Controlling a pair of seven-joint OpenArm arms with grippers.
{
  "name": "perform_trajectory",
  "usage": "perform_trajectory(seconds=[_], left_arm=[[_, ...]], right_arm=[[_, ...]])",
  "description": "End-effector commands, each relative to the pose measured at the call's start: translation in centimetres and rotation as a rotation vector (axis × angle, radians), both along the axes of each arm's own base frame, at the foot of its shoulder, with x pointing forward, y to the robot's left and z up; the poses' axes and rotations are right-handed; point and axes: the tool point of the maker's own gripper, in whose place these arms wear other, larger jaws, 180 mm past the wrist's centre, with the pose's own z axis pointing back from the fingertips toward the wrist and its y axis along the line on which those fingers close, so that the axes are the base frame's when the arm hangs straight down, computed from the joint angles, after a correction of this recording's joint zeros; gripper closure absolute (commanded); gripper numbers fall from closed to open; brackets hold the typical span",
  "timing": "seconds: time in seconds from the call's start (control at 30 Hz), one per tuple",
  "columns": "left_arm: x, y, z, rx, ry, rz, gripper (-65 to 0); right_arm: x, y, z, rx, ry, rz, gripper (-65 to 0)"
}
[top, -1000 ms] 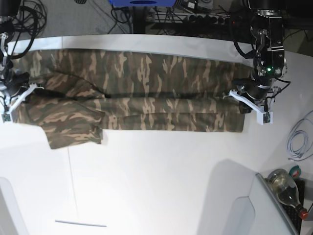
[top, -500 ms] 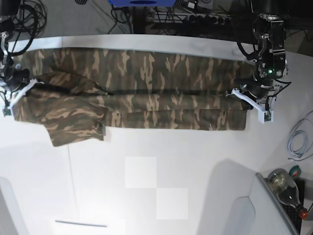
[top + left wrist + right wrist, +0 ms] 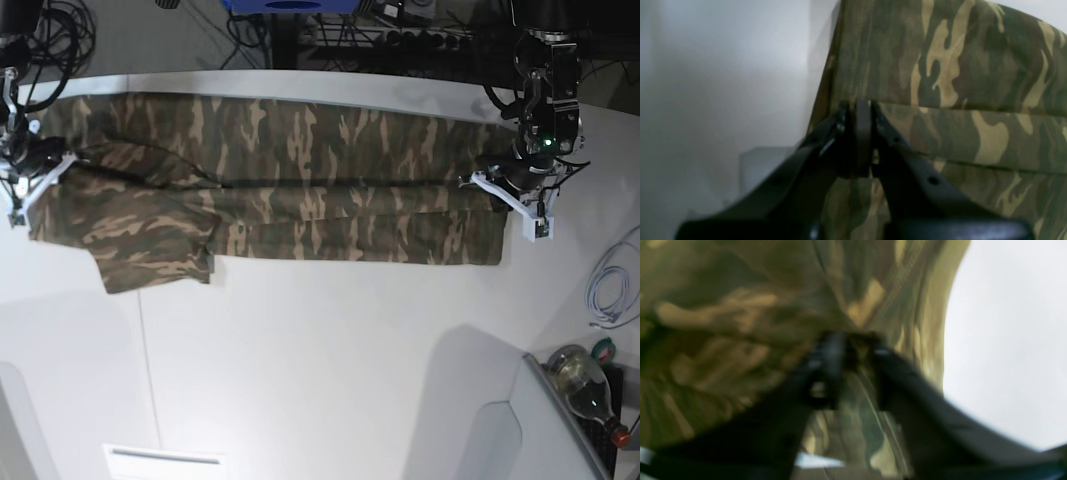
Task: Layout the t-shirt on the table in an organized manner, then fold the t-shirt properly
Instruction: 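Hold the shirt edges with both grippers and pull them toward the hem, then release the shirt and raise both grippers away from it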
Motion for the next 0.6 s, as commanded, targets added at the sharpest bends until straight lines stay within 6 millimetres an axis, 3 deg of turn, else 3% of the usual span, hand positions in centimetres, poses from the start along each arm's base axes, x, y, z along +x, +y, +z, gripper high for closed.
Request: perform_trajectory(seconds=[0.0,0.07,0.17,0.3,0.37,0.43,0.57], left_arm=[[0.8,0.6,1.2,0.021,-0.039,-0.001,0.0],[1.0,0.6,1.7,0.025,-0.054,-0.003,-1.6],[1.3,0.5,3.2,0.033,-0.096,-0.011,-21.9],[1.7,2.3,7.4,0.058,-0.211,0.044,-42.1],[1.8,3.4,9.4,0.069,-0.267,0.089,-47.1],[0.9,5.3,10.9,0.089,-0.304,0.153,-47.9],[-1.2,7.7,11.4,0.103,-0.314,0.223,-47.9]], right_arm=[[1.6,-0.7,1.7,-0.022,-0.060,0.001,-21.8],[2.2,-0.4,3.0,-0.024,-0.104,-0.030,-30.3],[3.2,-0.4,5.8,-0.028,-0.213,-0.101,-34.8],[7.2,0.3,8.9,-0.017,-0.323,-0.054,-35.4],[9.8,1.0,8.7,0.021,-0.336,-0.027,-35.4],[12.9,1.7,7.8,0.082,-0.334,-0.011,-35.4],[17.4,2.9,5.8,0.186,-0.339,-0.012,-35.4]])
